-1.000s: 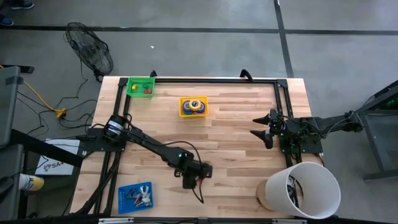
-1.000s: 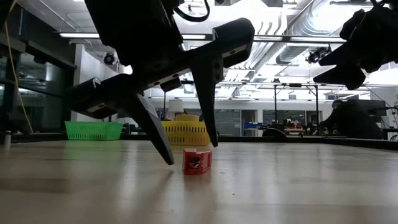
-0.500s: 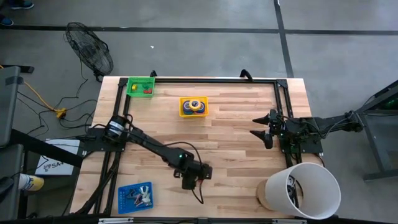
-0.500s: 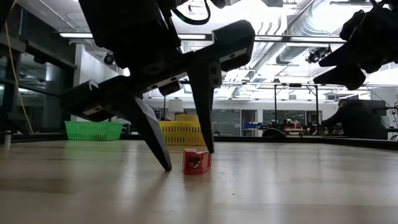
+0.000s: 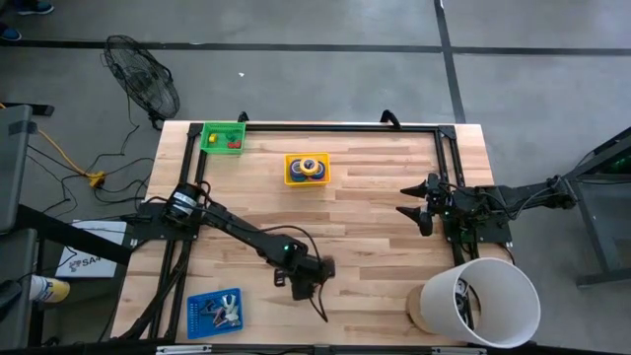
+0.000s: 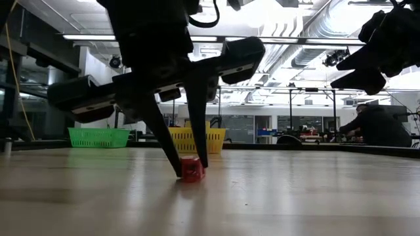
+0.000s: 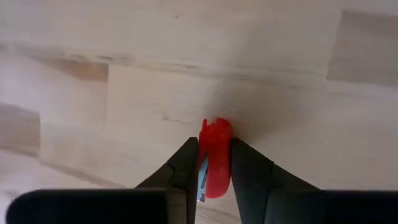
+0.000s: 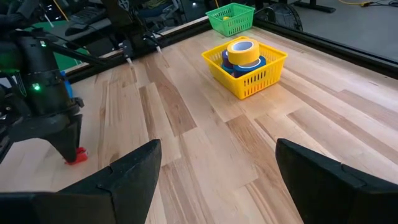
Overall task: Pick and place Stapler, Stapler remover, tape
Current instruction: Put the red stapler into the green bin
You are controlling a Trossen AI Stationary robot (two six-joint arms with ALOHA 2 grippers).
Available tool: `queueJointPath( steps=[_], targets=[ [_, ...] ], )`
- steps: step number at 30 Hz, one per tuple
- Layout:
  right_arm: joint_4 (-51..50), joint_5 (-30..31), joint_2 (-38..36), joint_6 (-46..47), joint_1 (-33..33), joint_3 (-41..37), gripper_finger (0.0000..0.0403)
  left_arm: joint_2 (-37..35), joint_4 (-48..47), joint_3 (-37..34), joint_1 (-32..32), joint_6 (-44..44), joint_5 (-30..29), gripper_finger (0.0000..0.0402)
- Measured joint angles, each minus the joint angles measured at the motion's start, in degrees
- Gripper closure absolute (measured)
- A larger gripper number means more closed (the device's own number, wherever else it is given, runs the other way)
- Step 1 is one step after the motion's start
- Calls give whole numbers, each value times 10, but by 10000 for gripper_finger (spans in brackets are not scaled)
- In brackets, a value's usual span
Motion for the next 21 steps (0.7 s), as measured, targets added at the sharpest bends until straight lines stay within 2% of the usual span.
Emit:
queueJointPath(
  steps=[6, 15, 21],
  targets=[
    [0, 0, 0, 0, 0, 0, 96, 0, -4, -1, 0, -108, -1, 322],
    [0, 0, 0, 0, 0, 0, 96, 0, -4, -1, 0, -343, 7, 326],
    [0, 0, 0, 0, 0, 0, 96, 0, -20, -1, 1, -392, 14, 341]
  ],
)
